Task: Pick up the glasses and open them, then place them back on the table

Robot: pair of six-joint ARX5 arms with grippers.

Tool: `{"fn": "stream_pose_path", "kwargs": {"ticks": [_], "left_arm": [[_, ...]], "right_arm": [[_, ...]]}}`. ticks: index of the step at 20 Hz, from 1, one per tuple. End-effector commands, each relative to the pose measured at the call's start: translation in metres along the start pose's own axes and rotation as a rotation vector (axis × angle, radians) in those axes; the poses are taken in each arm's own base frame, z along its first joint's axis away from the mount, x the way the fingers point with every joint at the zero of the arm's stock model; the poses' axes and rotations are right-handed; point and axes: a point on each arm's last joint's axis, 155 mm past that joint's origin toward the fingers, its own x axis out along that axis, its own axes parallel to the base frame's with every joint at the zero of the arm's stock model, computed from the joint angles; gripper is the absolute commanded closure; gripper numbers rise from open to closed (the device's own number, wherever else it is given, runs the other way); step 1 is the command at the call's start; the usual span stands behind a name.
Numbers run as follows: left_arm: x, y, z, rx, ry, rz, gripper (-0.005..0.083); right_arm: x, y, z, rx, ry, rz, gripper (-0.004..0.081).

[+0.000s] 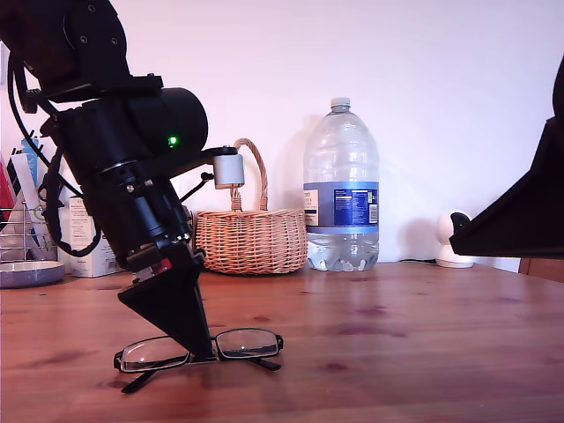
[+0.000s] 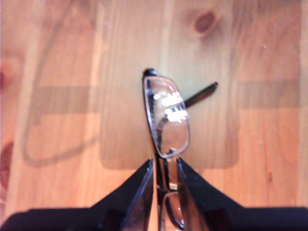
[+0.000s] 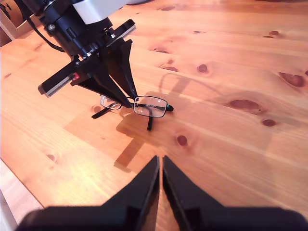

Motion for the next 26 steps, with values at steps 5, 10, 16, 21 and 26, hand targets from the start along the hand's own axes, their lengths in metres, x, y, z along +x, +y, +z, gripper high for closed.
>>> {"fn": "stream_pose_path", "kwargs": {"ticks": [5,10,16,21,26], "left_arm": [[0.012,-0.005,-0.003,0.007,0.02,-0.026,0.0722],[0.012,-0.005,-0.003,0.013,0.022,-0.027,0.0797],[0.011,-0.004,-0.004,0.032,0.041,-0.013,0.0797],[0.003,-0.004,-0.002,0.094,0.099,0.038,0.0797],[-0.007,-0.011,0.009,0.168,0.123,0.104,0.0797]], "right_arm": [[0.001,0.0,-0.004,-0.004,0.006,0.002,0.0782],[0.001,0.0,-0.004,-0.004,0.007,0.002,0.0782],[0.001,0.0,-0.004,-0.003,0.008,0.001,0.0782],[0.001,0.0,-0.004,0.058,0.011,0.002,0.0782],[0.0,-0.007,0.007,0.101,0.006,-0.024,0.0782]]}}
